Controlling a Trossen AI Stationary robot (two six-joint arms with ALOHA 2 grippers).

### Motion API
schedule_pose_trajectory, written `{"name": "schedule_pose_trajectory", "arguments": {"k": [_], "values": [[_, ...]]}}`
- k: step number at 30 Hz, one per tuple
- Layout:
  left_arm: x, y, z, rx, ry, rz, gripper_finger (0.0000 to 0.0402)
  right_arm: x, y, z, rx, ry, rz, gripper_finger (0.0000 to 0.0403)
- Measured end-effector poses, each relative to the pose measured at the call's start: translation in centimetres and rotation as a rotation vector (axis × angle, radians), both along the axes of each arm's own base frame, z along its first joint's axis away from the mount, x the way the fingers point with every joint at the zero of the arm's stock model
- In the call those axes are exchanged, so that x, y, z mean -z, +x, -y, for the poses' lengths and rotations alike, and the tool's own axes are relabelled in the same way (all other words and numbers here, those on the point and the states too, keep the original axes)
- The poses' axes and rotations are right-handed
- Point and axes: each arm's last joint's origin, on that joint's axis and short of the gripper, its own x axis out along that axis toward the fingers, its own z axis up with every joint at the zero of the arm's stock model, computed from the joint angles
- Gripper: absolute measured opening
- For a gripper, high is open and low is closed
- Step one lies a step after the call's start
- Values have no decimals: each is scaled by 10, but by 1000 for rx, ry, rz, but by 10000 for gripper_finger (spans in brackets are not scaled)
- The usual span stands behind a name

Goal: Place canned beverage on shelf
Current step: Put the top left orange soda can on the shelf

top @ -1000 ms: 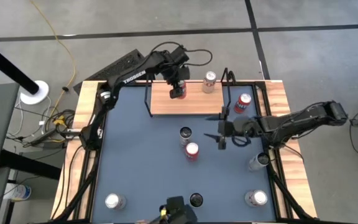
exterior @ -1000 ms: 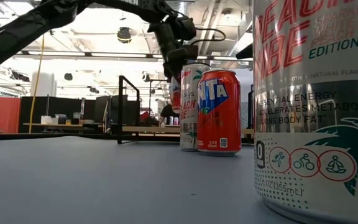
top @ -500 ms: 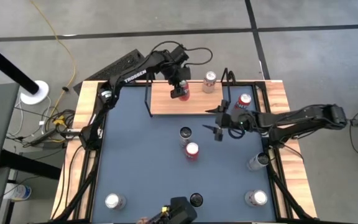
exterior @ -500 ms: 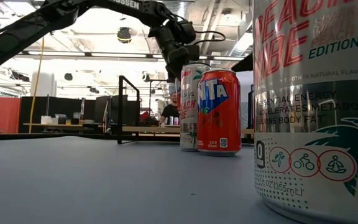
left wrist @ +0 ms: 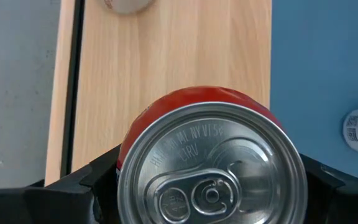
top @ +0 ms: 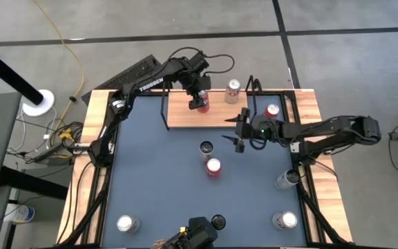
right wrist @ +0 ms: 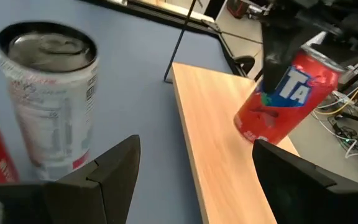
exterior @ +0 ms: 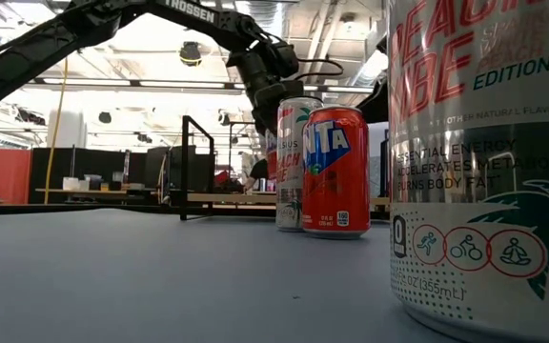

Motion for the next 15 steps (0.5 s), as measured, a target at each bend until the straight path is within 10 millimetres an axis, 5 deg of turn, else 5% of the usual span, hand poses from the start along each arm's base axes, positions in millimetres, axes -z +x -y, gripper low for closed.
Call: {"name": "schedule_pose_trajectory", "arguments": {"k": [6, 15], "values": [[18, -1, 1, 6, -30, -38, 286, 1, -2, 11, 21, 9, 0, 305], [18, 1, 0, 2, -19, -17, 310, -3, -3, 21, -26, 11, 38, 305]]}}
